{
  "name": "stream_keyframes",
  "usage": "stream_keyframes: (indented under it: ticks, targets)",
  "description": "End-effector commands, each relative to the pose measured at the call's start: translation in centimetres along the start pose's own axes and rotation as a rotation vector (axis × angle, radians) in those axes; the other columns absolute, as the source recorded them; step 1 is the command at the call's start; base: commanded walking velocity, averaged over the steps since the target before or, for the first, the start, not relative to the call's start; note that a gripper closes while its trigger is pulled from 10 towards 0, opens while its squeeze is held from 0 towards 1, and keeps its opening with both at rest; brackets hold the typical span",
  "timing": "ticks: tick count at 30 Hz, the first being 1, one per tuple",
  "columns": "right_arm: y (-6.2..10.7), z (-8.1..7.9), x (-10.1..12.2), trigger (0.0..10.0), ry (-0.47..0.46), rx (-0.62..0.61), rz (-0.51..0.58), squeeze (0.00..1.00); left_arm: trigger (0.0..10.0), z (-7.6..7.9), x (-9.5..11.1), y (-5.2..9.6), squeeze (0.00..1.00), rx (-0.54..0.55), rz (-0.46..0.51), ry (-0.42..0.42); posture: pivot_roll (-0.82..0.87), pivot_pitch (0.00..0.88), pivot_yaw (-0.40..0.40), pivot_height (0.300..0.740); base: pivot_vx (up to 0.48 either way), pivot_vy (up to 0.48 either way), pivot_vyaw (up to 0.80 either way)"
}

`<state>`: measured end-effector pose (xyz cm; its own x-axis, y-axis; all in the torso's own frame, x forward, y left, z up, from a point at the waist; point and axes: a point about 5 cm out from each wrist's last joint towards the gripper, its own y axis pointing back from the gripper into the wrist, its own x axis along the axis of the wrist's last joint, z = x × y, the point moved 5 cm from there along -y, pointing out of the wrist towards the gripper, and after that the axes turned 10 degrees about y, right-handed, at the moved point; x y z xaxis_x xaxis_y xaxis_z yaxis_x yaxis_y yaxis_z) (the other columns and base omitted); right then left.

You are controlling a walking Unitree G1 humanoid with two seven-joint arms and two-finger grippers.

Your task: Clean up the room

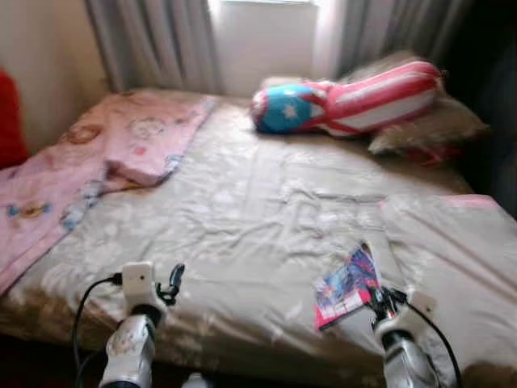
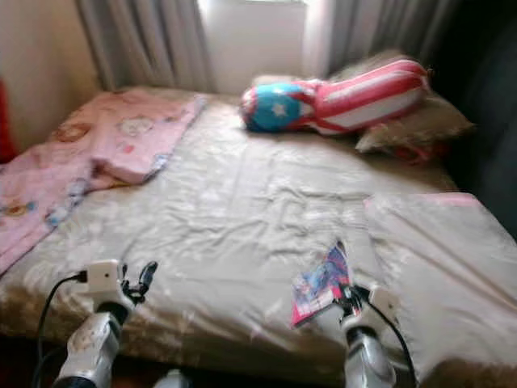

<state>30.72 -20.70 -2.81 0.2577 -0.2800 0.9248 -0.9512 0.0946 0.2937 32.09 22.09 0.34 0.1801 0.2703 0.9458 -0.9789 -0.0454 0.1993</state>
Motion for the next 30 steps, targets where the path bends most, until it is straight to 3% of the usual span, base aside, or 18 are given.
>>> stream_keyframes:
  ticks: [1,15,30]
  targets:
    - [-0.6,-0.7,1.7,10.0,-0.003,0.023,0.072,0.00,10.0,-0.1,-0.1,-0.1,0.00,0.001,-0.010,0.001,0.03,0.000,-0.029,0.667,0.000,0.000,0.00]
    - [-1.0,-1.1,3.2,10.0,-0.043,0.046,0.139,0.00,10.0,-0.3,-0.6,0.2,0.00,0.001,-0.021,0.001,0.02,0.000,-0.023,0.667,0.243,0.000,0.00]
    - [-1.4,-2.1,3.3,10.0,-0.045,0.081,0.128,0.00,10.0,-0.4,-0.7,0.2,0.00,0.007,-0.027,-0.003,0.03,0.000,-0.024,0.667,0.322,0.000,0.00]
